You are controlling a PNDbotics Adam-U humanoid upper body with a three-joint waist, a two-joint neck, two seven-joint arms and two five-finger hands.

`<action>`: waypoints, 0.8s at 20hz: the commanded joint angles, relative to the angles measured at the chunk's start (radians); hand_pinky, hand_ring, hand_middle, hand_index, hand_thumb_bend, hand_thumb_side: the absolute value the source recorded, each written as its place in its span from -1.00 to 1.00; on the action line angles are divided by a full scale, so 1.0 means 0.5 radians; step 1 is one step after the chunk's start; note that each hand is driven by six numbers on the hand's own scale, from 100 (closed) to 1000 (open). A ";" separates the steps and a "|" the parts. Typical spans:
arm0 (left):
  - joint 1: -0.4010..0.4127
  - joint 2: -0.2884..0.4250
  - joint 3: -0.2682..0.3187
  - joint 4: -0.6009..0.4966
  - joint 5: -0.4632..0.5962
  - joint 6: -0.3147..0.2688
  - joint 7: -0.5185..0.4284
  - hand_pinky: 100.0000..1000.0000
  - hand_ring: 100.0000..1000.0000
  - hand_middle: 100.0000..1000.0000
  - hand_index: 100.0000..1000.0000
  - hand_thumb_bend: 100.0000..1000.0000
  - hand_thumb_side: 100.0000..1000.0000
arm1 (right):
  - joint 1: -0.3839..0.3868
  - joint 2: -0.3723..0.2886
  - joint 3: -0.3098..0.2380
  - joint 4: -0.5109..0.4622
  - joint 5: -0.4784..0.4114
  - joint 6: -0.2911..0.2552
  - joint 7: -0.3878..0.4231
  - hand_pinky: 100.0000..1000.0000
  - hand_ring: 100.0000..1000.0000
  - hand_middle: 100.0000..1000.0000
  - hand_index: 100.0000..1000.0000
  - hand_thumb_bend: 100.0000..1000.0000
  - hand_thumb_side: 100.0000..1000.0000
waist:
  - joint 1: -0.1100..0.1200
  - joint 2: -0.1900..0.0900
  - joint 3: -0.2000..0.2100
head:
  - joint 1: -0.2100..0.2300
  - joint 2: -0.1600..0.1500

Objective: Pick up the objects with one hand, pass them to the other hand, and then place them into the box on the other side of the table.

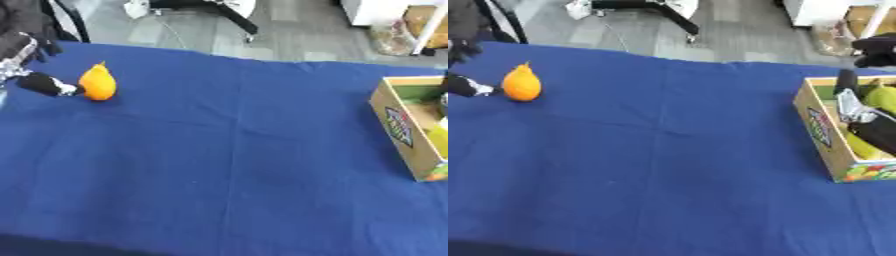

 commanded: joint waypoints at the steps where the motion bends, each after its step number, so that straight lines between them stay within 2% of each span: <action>1: -0.080 -0.030 0.053 0.112 -0.069 0.088 0.096 0.42 0.25 0.28 0.49 0.35 -0.39 | -0.019 -0.012 0.001 0.000 -0.027 -0.014 0.007 0.35 0.21 0.34 0.45 -0.97 -0.26 | -0.001 -0.034 -0.011 | 0.024 0.002; 5: -0.128 -0.096 0.080 0.257 -0.075 0.134 0.189 0.41 0.26 0.32 0.49 0.34 -0.38 | -0.018 0.009 0.018 0.009 -0.044 -0.024 0.016 0.34 0.21 0.34 0.44 -0.99 -0.26 | -0.015 -0.026 -0.035 | 0.039 -0.008; 9: -0.164 -0.127 0.099 0.342 -0.082 0.174 0.320 0.40 0.24 0.29 0.45 0.29 -0.46 | -0.019 0.027 0.029 0.014 -0.061 -0.030 0.020 0.34 0.20 0.34 0.42 -0.99 -0.26 | -0.028 -0.015 -0.059 | 0.055 -0.020; 13: -0.191 -0.150 0.103 0.398 -0.099 0.215 0.421 0.38 0.20 0.24 0.41 0.06 -0.71 | -0.018 0.041 0.041 0.021 -0.078 -0.035 0.024 0.34 0.20 0.33 0.40 -1.00 -0.26 | -0.035 -0.003 -0.080 | 0.074 -0.023; 15: -0.203 -0.164 0.103 0.437 -0.117 0.237 0.457 0.38 0.18 0.23 0.41 0.02 -0.77 | -0.020 0.050 0.048 0.026 -0.084 -0.038 0.028 0.34 0.20 0.33 0.40 -1.00 -0.26 | -0.039 0.003 -0.093 | 0.080 -0.028; 16: -0.209 -0.172 0.102 0.461 -0.129 0.246 0.463 0.38 0.18 0.23 0.41 0.09 -0.82 | -0.022 0.054 0.051 0.028 -0.086 -0.040 0.031 0.34 0.20 0.33 0.40 -1.00 -0.25 | -0.042 0.005 -0.101 | 0.082 -0.031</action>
